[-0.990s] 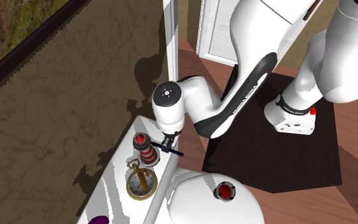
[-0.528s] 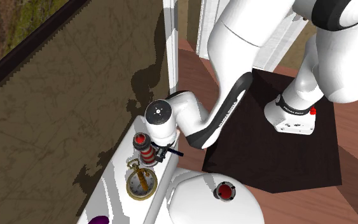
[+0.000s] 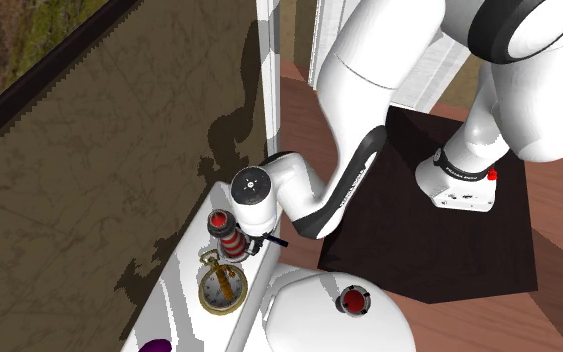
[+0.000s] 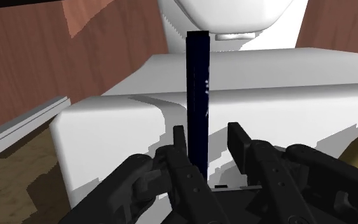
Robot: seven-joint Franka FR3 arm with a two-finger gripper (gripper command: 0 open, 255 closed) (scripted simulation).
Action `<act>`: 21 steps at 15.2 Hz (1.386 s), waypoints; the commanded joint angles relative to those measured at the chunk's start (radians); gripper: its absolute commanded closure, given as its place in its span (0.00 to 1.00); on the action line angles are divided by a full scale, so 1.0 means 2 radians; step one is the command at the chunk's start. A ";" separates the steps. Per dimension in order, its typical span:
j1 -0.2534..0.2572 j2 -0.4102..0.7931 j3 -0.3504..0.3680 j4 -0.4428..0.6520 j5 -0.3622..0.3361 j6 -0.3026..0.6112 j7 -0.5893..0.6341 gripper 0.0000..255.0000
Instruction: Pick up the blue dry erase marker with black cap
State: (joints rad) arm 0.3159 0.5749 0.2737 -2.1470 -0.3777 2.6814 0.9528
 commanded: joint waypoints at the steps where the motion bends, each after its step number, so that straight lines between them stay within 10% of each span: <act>1: -0.002 0.003 -0.004 -0.001 -0.001 -0.006 0.000 1.00; 21: -0.031 -0.078 0.035 -0.020 0.044 -0.067 -0.032 1.00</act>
State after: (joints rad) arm 0.2596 0.4330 0.3371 -2.1814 -0.2989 2.5566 0.8952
